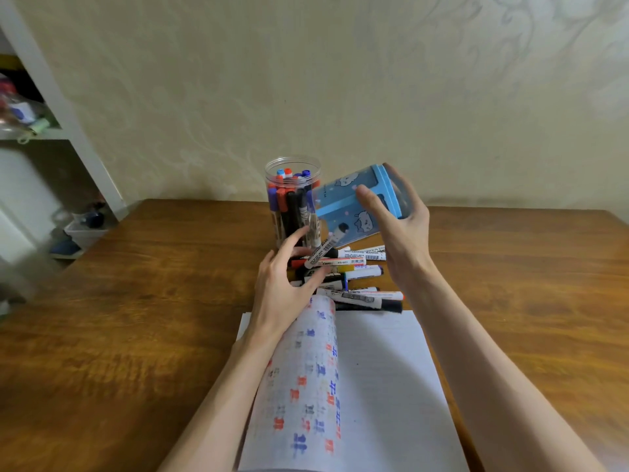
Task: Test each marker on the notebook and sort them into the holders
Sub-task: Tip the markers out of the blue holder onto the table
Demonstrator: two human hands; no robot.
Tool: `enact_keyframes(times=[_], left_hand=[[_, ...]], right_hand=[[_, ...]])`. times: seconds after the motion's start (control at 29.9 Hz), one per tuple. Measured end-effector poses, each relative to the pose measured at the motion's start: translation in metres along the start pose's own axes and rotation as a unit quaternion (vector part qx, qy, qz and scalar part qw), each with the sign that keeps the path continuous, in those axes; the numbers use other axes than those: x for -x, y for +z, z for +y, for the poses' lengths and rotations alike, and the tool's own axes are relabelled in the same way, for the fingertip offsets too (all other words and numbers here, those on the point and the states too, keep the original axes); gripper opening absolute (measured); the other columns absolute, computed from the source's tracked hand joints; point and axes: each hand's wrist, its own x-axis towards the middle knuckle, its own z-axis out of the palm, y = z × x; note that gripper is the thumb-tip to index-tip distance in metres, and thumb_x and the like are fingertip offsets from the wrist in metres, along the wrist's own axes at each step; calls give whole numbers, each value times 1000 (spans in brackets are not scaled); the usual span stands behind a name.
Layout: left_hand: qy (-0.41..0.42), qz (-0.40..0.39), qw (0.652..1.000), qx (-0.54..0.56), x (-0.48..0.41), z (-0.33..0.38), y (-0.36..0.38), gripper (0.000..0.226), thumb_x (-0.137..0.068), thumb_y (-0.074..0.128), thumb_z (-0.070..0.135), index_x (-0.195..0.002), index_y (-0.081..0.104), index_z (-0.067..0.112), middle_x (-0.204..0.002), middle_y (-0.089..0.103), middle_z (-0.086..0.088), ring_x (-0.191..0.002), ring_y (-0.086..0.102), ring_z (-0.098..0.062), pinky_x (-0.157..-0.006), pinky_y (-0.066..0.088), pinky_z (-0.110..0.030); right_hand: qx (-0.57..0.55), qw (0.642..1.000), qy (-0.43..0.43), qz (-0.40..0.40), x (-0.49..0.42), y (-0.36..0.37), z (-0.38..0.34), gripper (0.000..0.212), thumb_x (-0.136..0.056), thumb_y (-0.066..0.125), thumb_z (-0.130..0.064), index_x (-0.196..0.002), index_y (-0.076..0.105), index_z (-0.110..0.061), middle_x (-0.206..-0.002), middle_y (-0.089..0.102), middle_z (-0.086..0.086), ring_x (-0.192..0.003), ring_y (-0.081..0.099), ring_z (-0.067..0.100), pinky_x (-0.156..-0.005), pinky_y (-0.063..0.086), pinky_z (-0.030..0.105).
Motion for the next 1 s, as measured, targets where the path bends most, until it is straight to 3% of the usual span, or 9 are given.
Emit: enact_keyframes(times=[0.17, 0.43, 0.57, 0.67, 0.74, 0.8, 0.87, 1.0], left_hand=[[45, 31, 997, -54, -3, -6, 1, 36, -93, 74, 21, -128, 70, 24, -111, 73, 9, -105, 65, -7, -89, 58, -43], [69, 0, 984, -162, -1, -16, 4, 31, -96, 67, 25, -126, 73, 21, -113, 63, 6, -111, 51, -15, -91, 51, -48], [41, -27, 997, -68, 0, -1, -3, 43, -100, 48, 35, -138, 65, 24, -131, 57, 10, -129, 45, -5, -109, 43, -42], [9, -58, 998, 37, 3, 19, -8, 65, -94, 60, 57, -153, 45, 35, -150, 48, 17, -142, 37, 1, -113, 36, -23], [-5, -84, 992, 92, 6, 29, -9, 94, -81, 74, 64, -159, 26, 44, -157, 42, 16, -145, 36, 2, -112, 37, -22], [-4, -93, 988, 121, 8, 33, -7, 107, -76, 84, 56, -160, 20, 43, -156, 45, 15, -144, 39, 1, -114, 38, -26], [-4, -84, 985, 150, 6, 34, -8, 104, -77, 90, 37, -160, 27, 34, -150, 53, 13, -141, 45, -3, -117, 40, -35], [-35, -63, 960, 272, 1, 31, -18, 107, -70, 94, 9, -158, 32, 18, -144, 61, -2, -137, 55, -16, -116, 44, -41]], right_hand=[[-2, 1000, 6, 11, 4, -4, 6, 69, -76, 91, -48, -139, 63, -42, -138, 66, 0, -127, 65, 15, -102, 59, 40], [-17, 998, 0, 54, 3, -26, 5, 73, -73, 91, -52, -139, 63, -40, -137, 66, 1, -126, 66, 16, -104, 59, 42], [-27, 998, 14, 51, 4, -33, 4, 75, -73, 90, -52, -141, 61, -39, -137, 67, 3, -121, 69, 16, -105, 58, 44], [-31, 999, 37, 9, 12, -30, 4, 70, -76, 91, -49, -139, 61, -45, -137, 66, 4, -123, 69, 21, -104, 57, 50], [-56, 997, 54, -21, 20, -25, 6, 66, -80, 90, -41, -140, 62, -43, -133, 69, 5, -119, 72, 25, -101, 59, 53], [-78, 993, 68, -57, 26, -19, 8, 67, -84, 88, -34, -144, 59, -38, -130, 72, 5, -116, 73, 27, -102, 58, 54], [-81, 988, 84, -99, 28, -18, 10, 69, -86, 86, -31, -148, 56, -34, -132, 72, 6, -118, 72, 27, -104, 56, 52], [6, 971, 98, -219, 18, -44, 8, 83, -78, 91, -41, -151, 52, -41, -144, 65, 5, -127, 67, 30, -104, 55, 50]])
